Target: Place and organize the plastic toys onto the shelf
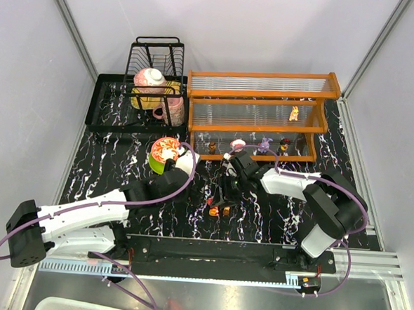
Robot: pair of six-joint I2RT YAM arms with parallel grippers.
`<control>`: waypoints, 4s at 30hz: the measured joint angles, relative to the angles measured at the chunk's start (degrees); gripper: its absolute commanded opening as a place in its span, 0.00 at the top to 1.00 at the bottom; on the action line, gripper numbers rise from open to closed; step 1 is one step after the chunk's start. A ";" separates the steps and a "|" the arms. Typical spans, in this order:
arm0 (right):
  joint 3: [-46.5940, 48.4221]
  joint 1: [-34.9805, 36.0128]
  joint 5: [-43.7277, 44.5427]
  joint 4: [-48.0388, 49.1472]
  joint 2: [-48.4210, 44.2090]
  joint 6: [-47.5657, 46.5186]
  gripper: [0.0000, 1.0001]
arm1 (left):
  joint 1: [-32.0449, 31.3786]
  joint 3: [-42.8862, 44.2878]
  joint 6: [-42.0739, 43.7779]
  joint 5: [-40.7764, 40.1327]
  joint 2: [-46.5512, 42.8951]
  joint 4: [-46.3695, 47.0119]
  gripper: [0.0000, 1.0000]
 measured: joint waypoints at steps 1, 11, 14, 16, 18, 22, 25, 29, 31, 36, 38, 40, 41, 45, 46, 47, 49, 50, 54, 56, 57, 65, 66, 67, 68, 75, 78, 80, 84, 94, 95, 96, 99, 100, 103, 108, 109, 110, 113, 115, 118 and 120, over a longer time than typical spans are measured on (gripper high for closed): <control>0.00 0.00 0.15 0.00 0.00 0.35 0.51 | 0.00 0.00 -0.02 0.00 0.00 0.00 0.01; 0.00 0.04 0.35 -0.35 0.81 1.73 0.52 | 0.04 -0.04 -0.02 0.00 0.00 0.00 0.01; 0.07 0.04 0.35 -0.68 1.07 1.99 0.53 | 0.07 -0.04 -0.02 0.00 0.00 0.00 0.01; 0.13 0.07 0.35 -0.76 1.14 2.01 0.54 | 0.07 -0.04 -0.02 0.00 0.00 0.00 0.01; 0.22 0.07 0.35 -0.83 1.27 2.12 0.54 | 0.07 -0.04 -0.02 0.00 0.00 0.00 0.01; 0.28 0.07 0.31 -0.79 1.44 2.51 0.56 | 0.17 -0.04 -0.02 -0.02 0.00 0.00 0.01; 0.33 0.09 0.15 -0.52 1.68 2.89 0.59 | 0.24 -0.04 -0.02 -0.02 0.00 0.00 0.01; 0.35 0.09 -0.22 0.33 2.05 3.23 0.76 | 0.35 -0.04 -0.02 -0.02 0.00 0.00 0.01; 0.42 0.09 -0.33 0.46 2.25 3.43 0.81 | 0.39 -0.07 -0.02 -0.02 0.00 0.00 0.01; 0.44 0.09 -0.57 0.74 2.40 3.63 0.96 | 0.39 -0.22 -0.02 -0.04 0.00 0.02 0.01; 0.44 0.09 -0.57 0.74 2.40 3.63 0.99 | 0.39 -0.35 0.00 -0.04 0.00 0.02 0.01; 0.44 0.09 -0.57 0.74 2.40 3.65 1.00 | 0.48 -0.44 -0.02 -0.04 0.00 0.00 0.01; 0.44 0.09 -0.57 0.74 2.38 3.63 1.00 | 0.52 -0.44 0.00 -0.07 0.00 0.00 0.01; 0.44 0.09 -0.02 0.59 1.86 3.48 1.00 | 0.61 -0.44 0.00 -0.39 -0.72 -0.02 0.01; 0.44 0.09 0.33 0.35 1.40 3.39 1.00 | 0.61 -0.50 0.00 -0.52 -1.22 0.00 0.01; 0.44 0.11 0.63 0.07 0.72 3.34 1.00 | 0.68 -0.55 0.00 -0.68 -1.84 -0.02 0.01; 0.44 0.13 1.79 -0.35 -1.27 3.10 1.00 | 0.72 -0.74 0.00 -0.90 -3.65 0.09 0.01; 0.44 0.13 2.23 -0.50 -2.34 2.99 1.00 | 0.74 -0.85 0.02 -0.96 -4.52 0.17 0.01; 0.46 0.17 5.42 -1.22 -7.89 2.51 1.00 | 0.96 -0.98 0.22 -1.29 -7.74 0.76 0.01; 0.46 0.20 7.54 -1.49 -10.34 2.25 1.00 | 1.05 -0.98 0.37 -1.40 -8.59 1.25 0.01; 0.46 0.20 9.01 -1.70 -11.61 2.01 1.00 | 1.05 -0.98 0.44 -1.51 -8.83 1.44 0.01; 0.46 0.26 25.70 -3.87 -22.58 -0.28 1.00 | 1.16 -1.01 0.85 -1.73 -8.92 1.46 0.01; 0.46 0.24 27.56 -4.07 -23.76 -0.59 1.00 | 1.16 -1.01 0.85 -1.73 -8.90 1.46 0.01; 0.46 0.24 30.29 -4.17 -25.11 -1.25 1.00 | 1.16 -1.01 0.85 -1.73 -8.92 1.46 0.01; 0.44 0.26 33.07 -4.20 -26.43 -1.95 1.00 | 1.16 -1.01 0.85 -1.75 -8.92 1.44 0.01; 0.44 0.31 50.73 -2.47 -32.46 -9.66 1.00 | 1.16 -1.31 1.05 -1.79 -8.92 1.25 0.02; 0.63 0.31 57.09 0.44 -33.20 -14.12 1.00 | 1.16 -1.31 1.11 -1.81 -8.92 1.22 0.02; 1.49 -0.07 59.28 1.33 -32.89 -16.31 1.00 | 1.16 -1.31 1.20 -1.81 -8.92 1.22 0.03; 8.50 -3.50 59.41 0.85 -29.09 -19.67 1.00 | 1.16 -1.31 1.31 -1.97 -8.94 1.16 0.03; 16.20 -13.73 51.45 0.28 -27.23 -22.58 1.00 | 1.31 -1.64 1.31 -2.64 -11.15 0.35 0.03; 16.20 -13.81 51.04 0.13 -27.15 -22.77 1.00 | 1.31 -1.68 1.31 -2.64 -11.10 0.33 0.03; 16.17 -14.08 50.80 -0.07 -26.99 -23.04 1.00 | 1.36 -1.68 1.31 -2.64 -11.08 0.33 0.03; 16.17 -14.25 50.66 -0.17 -26.23 -23.76 1.00 | 1.36 -1.68 1.33 -2.64 -11.04 0.33 0.03; 16.17 -14.40 50.66 -0.15 -25.88 -24.09 1.00 | 1.36 -1.68 1.33 -2.64 -11.04 0.33 0.03; 16.09 -15.10 50.69 0.26 -25.09 -24.59 1.00 | 1.36 -1.68 1.38 -2.62 -11.04 0.33 0.03; 15.50 -16.74 51.32 2.67 -23.17 -24.22 1.00 | 1.42 -1.68 1.49 -2.64 -11.04 0.33 0.02; 15.45 -16.90 51.71 3.04 -22.71 -24.04 1.00 | 1.42 -1.68 1.49 -2.64 -11.04 0.31 0.02; 15.43 -17.05 52.35 3.54 -22.10 -23.74 1.00 | 1.42 -1.68 1.49 -2.67 -11.04 0.31 0.02; 15.41 -17.22 53.99 4.59 -20.20 -22.97 1.00 | 1.42 -1.68 1.49 -2.86 -11.10 0.13 0.01; 15.41 -17.25 54.88 5.40 -19.02 -22.80 1.00 | 1.42 -1.68 1.49 -3.04 -11.26 -0.20 0.01; 15.39 -17.25 55.91 7.10 -17.46 -22.80 1.00 | 1.42 -1.68 1.49 -3.17 -11.89 -0.59 0.01; 15.23 -17.25 56.76 8.59 -16.57 -22.80 1.00 | 1.42 -1.68 1.49 -3.32 -12.24 -0.81 0.01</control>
